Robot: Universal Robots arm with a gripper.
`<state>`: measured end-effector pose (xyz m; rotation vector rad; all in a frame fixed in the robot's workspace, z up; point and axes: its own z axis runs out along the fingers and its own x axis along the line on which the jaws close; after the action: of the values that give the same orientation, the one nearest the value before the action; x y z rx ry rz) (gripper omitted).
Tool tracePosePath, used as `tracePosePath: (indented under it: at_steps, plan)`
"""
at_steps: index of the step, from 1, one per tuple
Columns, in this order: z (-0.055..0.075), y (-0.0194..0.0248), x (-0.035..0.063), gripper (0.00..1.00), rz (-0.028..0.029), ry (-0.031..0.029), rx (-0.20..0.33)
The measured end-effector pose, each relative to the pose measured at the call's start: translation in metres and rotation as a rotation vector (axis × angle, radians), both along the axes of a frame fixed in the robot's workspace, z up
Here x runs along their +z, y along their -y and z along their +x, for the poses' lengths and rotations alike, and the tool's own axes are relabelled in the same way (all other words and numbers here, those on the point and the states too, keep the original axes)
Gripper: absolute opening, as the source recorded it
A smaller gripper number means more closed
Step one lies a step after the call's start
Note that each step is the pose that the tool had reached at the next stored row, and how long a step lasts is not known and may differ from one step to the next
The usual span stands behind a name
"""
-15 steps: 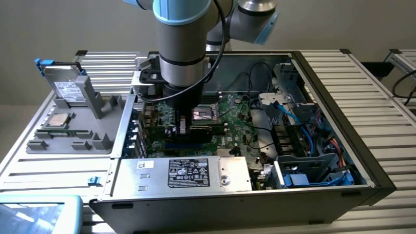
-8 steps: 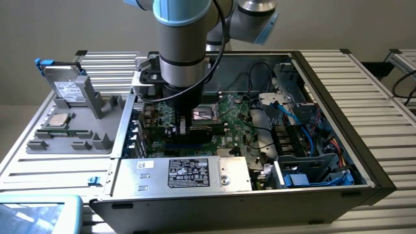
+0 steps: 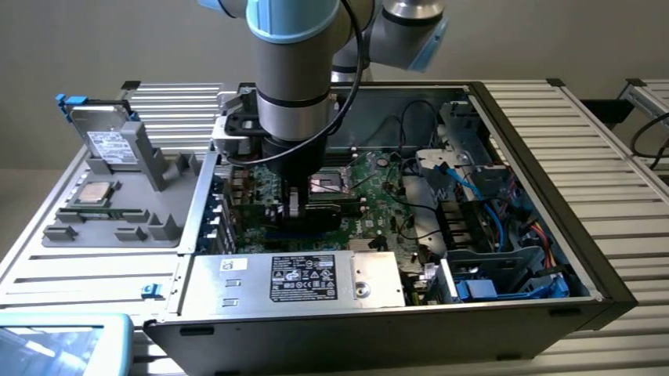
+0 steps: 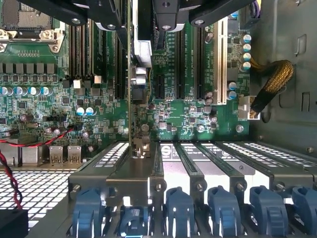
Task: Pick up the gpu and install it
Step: 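Insert the gpu into the slot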
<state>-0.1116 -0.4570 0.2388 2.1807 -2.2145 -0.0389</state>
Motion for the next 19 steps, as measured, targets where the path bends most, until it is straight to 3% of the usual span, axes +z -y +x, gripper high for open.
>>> tracePosePath:
  at_steps: [19]
  plan:
    - [-0.0014,-0.0015,-0.0022,0.29,-0.0018,0.0000,0.000]
